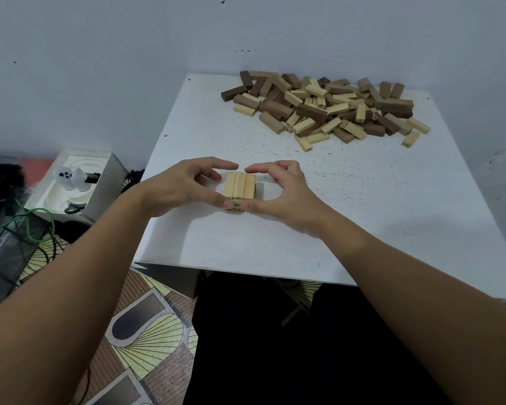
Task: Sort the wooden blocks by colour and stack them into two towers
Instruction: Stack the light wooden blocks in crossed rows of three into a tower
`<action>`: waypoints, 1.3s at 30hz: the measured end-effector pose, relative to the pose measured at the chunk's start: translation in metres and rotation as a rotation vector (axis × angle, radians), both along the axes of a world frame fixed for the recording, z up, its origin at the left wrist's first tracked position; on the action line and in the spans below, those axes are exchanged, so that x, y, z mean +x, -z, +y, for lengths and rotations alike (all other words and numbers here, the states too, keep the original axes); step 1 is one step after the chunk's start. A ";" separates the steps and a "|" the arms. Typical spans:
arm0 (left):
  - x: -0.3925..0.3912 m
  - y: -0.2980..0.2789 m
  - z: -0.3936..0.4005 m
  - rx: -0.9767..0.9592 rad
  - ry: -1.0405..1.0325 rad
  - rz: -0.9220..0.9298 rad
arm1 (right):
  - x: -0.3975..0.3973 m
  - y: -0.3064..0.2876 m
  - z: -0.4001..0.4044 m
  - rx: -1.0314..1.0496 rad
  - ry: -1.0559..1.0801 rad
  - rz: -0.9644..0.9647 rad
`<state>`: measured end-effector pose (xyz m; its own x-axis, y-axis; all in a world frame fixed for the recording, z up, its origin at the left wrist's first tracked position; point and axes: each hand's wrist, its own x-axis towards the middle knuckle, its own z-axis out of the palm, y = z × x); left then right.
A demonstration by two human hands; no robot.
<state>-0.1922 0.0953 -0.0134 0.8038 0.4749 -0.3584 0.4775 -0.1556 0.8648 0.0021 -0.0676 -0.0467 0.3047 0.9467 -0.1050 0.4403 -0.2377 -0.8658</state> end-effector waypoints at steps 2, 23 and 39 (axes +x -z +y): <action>0.002 0.002 0.000 -0.008 -0.001 0.004 | -0.001 -0.001 0.000 0.003 0.000 0.008; 0.002 0.001 -0.004 -0.029 -0.041 -0.008 | -0.002 -0.004 -0.001 -0.040 -0.001 -0.007; 0.130 -0.042 -0.038 0.437 -0.309 -0.086 | 0.127 -0.001 -0.044 -0.019 0.330 -0.407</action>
